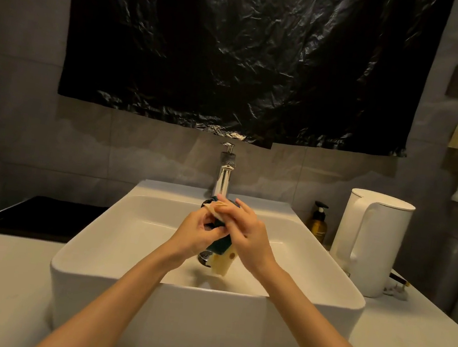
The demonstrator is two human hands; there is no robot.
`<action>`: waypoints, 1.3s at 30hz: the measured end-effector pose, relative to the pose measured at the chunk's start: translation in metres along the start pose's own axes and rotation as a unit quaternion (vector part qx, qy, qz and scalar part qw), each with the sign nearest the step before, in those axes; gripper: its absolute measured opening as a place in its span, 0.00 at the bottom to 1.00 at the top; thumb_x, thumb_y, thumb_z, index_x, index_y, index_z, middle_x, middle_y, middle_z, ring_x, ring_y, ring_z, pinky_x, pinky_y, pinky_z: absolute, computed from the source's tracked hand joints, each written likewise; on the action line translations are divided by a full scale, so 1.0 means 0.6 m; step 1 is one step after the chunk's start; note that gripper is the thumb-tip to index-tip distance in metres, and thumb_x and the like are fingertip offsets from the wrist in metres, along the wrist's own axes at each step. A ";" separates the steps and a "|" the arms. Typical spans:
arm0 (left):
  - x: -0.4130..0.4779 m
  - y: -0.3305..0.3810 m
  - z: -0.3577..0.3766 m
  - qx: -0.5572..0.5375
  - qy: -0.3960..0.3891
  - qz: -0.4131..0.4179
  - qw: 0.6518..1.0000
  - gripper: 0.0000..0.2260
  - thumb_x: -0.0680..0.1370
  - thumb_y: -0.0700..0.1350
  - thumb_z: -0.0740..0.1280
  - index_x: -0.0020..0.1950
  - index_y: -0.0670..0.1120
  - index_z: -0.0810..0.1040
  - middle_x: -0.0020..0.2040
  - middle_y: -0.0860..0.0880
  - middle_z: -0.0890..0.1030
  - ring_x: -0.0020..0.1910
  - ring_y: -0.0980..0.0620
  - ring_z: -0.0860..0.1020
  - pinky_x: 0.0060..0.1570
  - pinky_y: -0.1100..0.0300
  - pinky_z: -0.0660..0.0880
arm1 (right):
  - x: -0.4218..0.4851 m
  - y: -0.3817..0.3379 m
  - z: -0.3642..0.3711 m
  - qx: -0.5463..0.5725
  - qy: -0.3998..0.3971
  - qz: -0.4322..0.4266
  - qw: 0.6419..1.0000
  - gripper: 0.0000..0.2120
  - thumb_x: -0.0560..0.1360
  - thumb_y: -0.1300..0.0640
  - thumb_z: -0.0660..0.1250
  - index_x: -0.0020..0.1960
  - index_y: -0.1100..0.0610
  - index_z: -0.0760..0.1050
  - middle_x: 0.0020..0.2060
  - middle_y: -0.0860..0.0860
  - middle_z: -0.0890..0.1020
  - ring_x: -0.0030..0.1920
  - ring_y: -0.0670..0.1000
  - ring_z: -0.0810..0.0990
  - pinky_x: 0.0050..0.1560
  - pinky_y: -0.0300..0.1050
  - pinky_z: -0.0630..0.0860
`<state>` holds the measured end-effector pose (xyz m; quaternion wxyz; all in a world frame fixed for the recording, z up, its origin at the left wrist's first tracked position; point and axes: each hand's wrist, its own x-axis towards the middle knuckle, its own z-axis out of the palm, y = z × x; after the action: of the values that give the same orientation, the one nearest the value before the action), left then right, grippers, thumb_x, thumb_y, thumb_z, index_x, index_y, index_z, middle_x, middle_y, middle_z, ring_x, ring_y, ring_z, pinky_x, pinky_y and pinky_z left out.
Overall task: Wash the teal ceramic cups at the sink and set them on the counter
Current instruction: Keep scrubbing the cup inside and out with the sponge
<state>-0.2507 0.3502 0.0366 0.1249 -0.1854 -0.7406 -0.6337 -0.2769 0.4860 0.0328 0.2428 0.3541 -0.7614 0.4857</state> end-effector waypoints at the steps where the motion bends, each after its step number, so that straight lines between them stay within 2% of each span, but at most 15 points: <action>1: 0.000 -0.001 0.000 0.006 -0.007 0.008 1.000 0.13 0.76 0.37 0.67 0.59 0.48 0.74 0.51 0.48 0.82 0.52 0.52 0.80 0.50 0.64 0.78 | 0.000 0.002 -0.001 -0.009 -0.003 -0.009 1.000 0.14 0.80 0.63 0.59 0.56 0.50 0.79 0.62 0.40 0.75 0.63 0.33 0.67 0.63 0.26 0.64; 4: -0.001 -0.009 0.003 0.079 -0.036 0.016 0.996 0.12 0.76 0.39 0.68 0.58 0.45 0.75 0.53 0.46 0.81 0.54 0.50 0.80 0.55 0.56 0.78 | 0.018 0.013 -0.003 0.045 0.045 0.066 0.996 0.13 0.81 0.59 0.58 0.58 0.50 0.79 0.60 0.41 0.77 0.59 0.42 0.76 0.60 0.39 0.75; 7: -0.001 -0.013 0.010 0.128 -0.054 0.011 0.990 0.14 0.76 0.41 0.68 0.60 0.45 0.73 0.56 0.48 0.79 0.56 0.48 0.79 0.56 0.55 0.78 | 0.030 0.013 -0.004 0.095 0.071 0.170 0.978 0.12 0.82 0.55 0.57 0.57 0.51 0.79 0.62 0.45 0.77 0.61 0.51 0.76 0.59 0.44 0.77; 11: 0.000 -0.010 0.007 0.109 -0.045 0.043 0.992 0.10 0.75 0.37 0.68 0.57 0.43 0.75 0.50 0.46 0.81 0.52 0.49 0.81 0.55 0.53 0.78 | 0.006 0.012 -0.006 0.001 0.052 0.004 0.999 0.13 0.79 0.59 0.58 0.54 0.53 0.81 0.62 0.41 0.77 0.63 0.43 0.73 0.63 0.36 0.71; 13: -0.001 -0.008 0.007 0.113 -0.045 0.054 0.991 0.09 0.76 0.37 0.68 0.56 0.43 0.76 0.49 0.46 0.81 0.51 0.49 0.81 0.54 0.55 0.79 | 0.008 0.015 -0.004 -0.046 0.059 -0.022 0.997 0.13 0.79 0.58 0.58 0.54 0.51 0.81 0.60 0.40 0.78 0.61 0.43 0.73 0.61 0.36 0.71; 15: -0.001 -0.011 0.010 0.122 -0.055 0.051 0.990 0.10 0.76 0.38 0.68 0.56 0.44 0.75 0.51 0.48 0.81 0.52 0.50 0.80 0.55 0.56 0.78 | 0.020 0.011 -0.003 -0.032 0.083 0.032 0.996 0.13 0.81 0.57 0.58 0.57 0.51 0.80 0.56 0.42 0.79 0.56 0.44 0.75 0.57 0.36 0.74; 18: -0.004 -0.015 0.011 0.145 -0.073 0.031 0.986 0.12 0.76 0.40 0.68 0.58 0.48 0.74 0.55 0.50 0.79 0.55 0.50 0.79 0.55 0.58 0.78 | 0.035 0.006 -0.013 0.097 0.092 0.216 0.967 0.13 0.81 0.56 0.56 0.56 0.53 0.79 0.51 0.47 0.81 0.52 0.49 0.78 0.50 0.40 0.77; 19: -0.005 -0.015 0.011 0.146 -0.079 0.029 0.986 0.12 0.76 0.41 0.68 0.58 0.49 0.73 0.55 0.50 0.79 0.55 0.50 0.79 0.53 0.60 0.78 | 0.035 0.006 -0.015 0.113 0.091 0.241 0.959 0.13 0.81 0.56 0.56 0.56 0.53 0.79 0.51 0.47 0.81 0.52 0.50 0.78 0.50 0.41 0.78; 21: -0.007 -0.013 0.012 0.145 -0.087 0.035 0.985 0.11 0.76 0.39 0.68 0.56 0.50 0.73 0.54 0.50 0.80 0.54 0.51 0.79 0.53 0.61 0.78 | 0.027 0.008 -0.015 0.075 0.102 0.185 0.975 0.13 0.81 0.56 0.57 0.54 0.51 0.80 0.55 0.43 0.81 0.53 0.49 0.77 0.51 0.40 0.77; 24: -0.008 -0.009 0.014 0.138 -0.086 0.047 0.986 0.10 0.76 0.38 0.68 0.54 0.48 0.75 0.51 0.49 0.80 0.52 0.50 0.80 0.55 0.57 0.78 | 0.017 0.006 -0.011 -0.024 0.109 0.040 0.993 0.14 0.78 0.53 0.56 0.49 0.37 0.77 0.54 0.30 0.75 0.53 0.47 0.73 0.52 0.32 0.72; 27: -0.008 -0.011 0.013 0.143 -0.095 0.040 0.984 0.10 0.76 0.39 0.68 0.56 0.46 0.75 0.53 0.47 0.80 0.54 0.48 0.80 0.56 0.54 0.78 | 0.026 0.008 -0.010 0.021 0.115 0.107 0.987 0.13 0.79 0.52 0.55 0.47 0.42 0.78 0.59 0.37 0.77 0.55 0.47 0.75 0.55 0.37 0.75; 30: -0.011 -0.011 0.013 0.142 -0.109 0.033 0.983 0.11 0.76 0.39 0.68 0.58 0.45 0.74 0.57 0.46 0.79 0.56 0.48 0.79 0.56 0.52 0.78 | 0.033 0.000 -0.019 0.107 0.105 0.261 0.954 0.13 0.81 0.52 0.55 0.45 0.47 0.77 0.52 0.49 0.81 0.52 0.51 0.77 0.51 0.45 0.78; 33: -0.012 -0.004 0.013 0.102 -0.109 0.041 0.988 0.15 0.77 0.38 0.67 0.63 0.46 0.73 0.57 0.47 0.80 0.56 0.49 0.80 0.57 0.54 0.77 | 0.026 -0.014 -0.033 0.243 0.063 0.403 0.880 0.17 0.79 0.42 0.55 0.51 0.52 0.77 0.48 0.56 0.81 0.48 0.53 0.78 0.45 0.44 0.76; 36: -0.015 0.003 0.012 0.075 -0.100 0.051 0.991 0.15 0.77 0.38 0.66 0.63 0.46 0.73 0.56 0.49 0.80 0.56 0.52 0.80 0.56 0.61 0.77 | 0.019 -0.025 -0.048 0.341 -0.007 0.457 0.821 0.28 0.73 0.30 0.54 0.53 0.51 0.77 0.48 0.56 0.82 0.51 0.55 0.79 0.49 0.48 0.78; 39: -0.018 0.003 0.012 0.073 -0.106 0.056 0.990 0.13 0.77 0.37 0.66 0.60 0.47 0.74 0.55 0.49 0.80 0.55 0.52 0.80 0.56 0.60 0.77 | 0.015 -0.031 -0.059 0.363 -0.047 0.479 0.798 0.32 0.68 0.27 0.57 0.52 0.53 0.77 0.51 0.57 0.80 0.54 0.58 0.78 0.51 0.52 0.77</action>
<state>-0.2397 0.3560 0.0321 0.0941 -0.2826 -0.7825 -0.5468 -0.2674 0.5107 0.0643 -0.2032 0.0291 -0.6126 0.7633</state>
